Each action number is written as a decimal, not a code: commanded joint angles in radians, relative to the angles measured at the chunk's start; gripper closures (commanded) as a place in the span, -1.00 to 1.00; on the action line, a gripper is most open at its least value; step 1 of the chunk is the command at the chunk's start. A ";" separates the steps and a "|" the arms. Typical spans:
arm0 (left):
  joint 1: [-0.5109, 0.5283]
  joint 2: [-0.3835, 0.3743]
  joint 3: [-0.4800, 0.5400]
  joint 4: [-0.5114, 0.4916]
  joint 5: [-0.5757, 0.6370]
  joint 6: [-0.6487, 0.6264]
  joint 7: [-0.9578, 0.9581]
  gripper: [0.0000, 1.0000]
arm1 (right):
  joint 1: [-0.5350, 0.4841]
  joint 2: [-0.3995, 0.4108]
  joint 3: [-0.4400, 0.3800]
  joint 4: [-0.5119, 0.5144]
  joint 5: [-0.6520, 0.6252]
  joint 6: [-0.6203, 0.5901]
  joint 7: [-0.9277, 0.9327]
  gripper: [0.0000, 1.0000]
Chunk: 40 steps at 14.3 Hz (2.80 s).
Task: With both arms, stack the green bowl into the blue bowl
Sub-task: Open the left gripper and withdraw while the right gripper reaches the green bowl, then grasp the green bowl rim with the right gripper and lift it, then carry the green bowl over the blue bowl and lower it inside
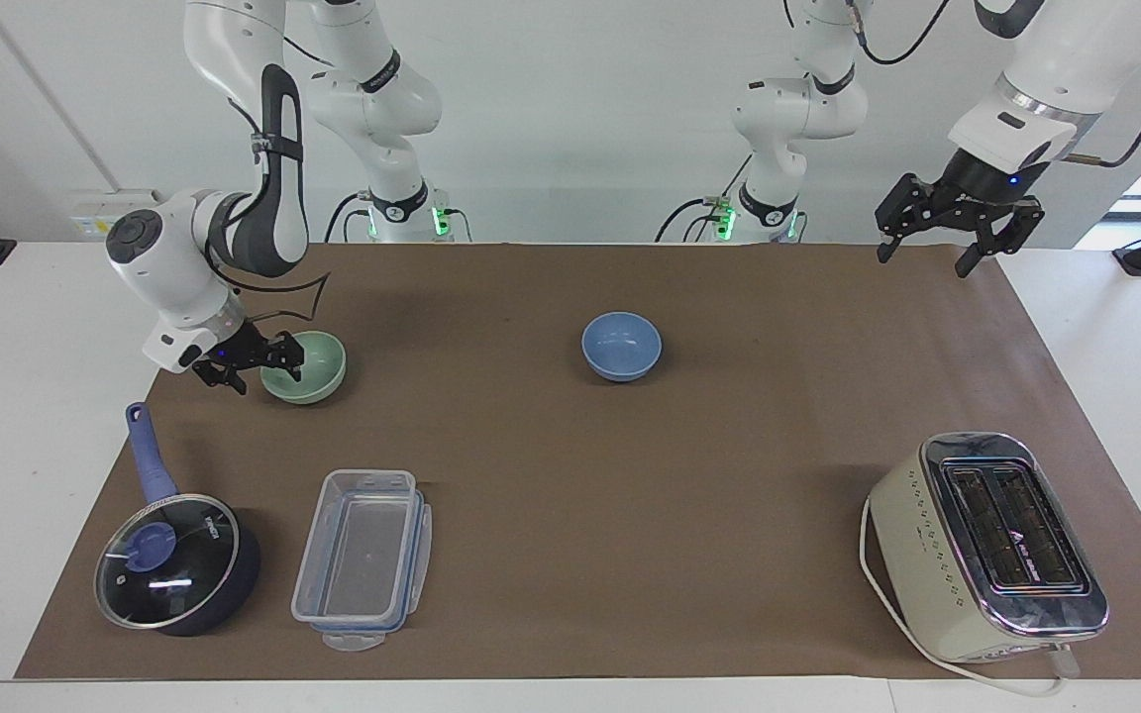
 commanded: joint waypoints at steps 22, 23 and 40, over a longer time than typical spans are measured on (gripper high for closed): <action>0.018 -0.038 0.002 -0.017 0.097 -0.075 0.022 -1.00 | 0.003 -0.089 0.222 0.302 0.098 -0.294 0.208 1.00; 0.017 -0.039 0.000 -0.020 0.097 -0.075 0.024 -1.00 | 0.005 -0.089 0.271 0.302 0.098 -0.292 0.279 1.00; 0.017 -0.044 -0.003 -0.020 0.097 -0.077 0.018 -1.00 | 0.502 0.043 0.376 0.257 0.014 -0.056 0.990 1.00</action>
